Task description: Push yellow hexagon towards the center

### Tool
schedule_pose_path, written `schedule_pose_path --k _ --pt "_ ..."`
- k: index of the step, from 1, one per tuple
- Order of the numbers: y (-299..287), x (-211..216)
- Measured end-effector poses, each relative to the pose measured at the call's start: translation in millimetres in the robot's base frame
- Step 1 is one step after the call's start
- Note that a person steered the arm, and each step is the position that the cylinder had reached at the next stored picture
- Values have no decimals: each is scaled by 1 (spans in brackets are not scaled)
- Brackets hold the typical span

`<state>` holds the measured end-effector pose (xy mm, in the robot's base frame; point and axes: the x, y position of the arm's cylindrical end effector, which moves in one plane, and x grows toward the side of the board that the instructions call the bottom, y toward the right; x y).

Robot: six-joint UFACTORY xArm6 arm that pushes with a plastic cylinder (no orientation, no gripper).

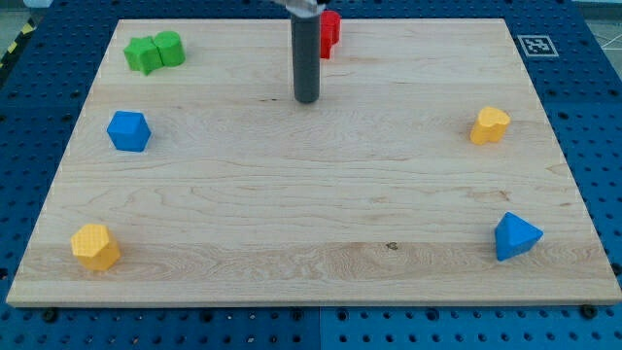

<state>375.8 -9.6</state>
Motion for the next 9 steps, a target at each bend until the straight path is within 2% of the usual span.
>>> schedule_pose_path --k 2,4,7,8,9 --pt "-10 53" --pt "-94 122" --pt "-230 150" --pt "-274 171" --pt "-287 211"
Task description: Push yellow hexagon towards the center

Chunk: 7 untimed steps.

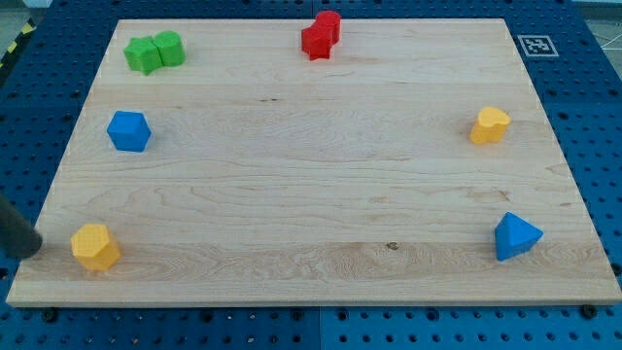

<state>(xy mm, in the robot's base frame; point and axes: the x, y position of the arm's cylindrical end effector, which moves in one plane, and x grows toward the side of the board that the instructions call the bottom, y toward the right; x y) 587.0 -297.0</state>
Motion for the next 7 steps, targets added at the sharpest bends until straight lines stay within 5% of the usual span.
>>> schedule_pose_path --k 1,7 --pt "13 27" --pt "148 -19"
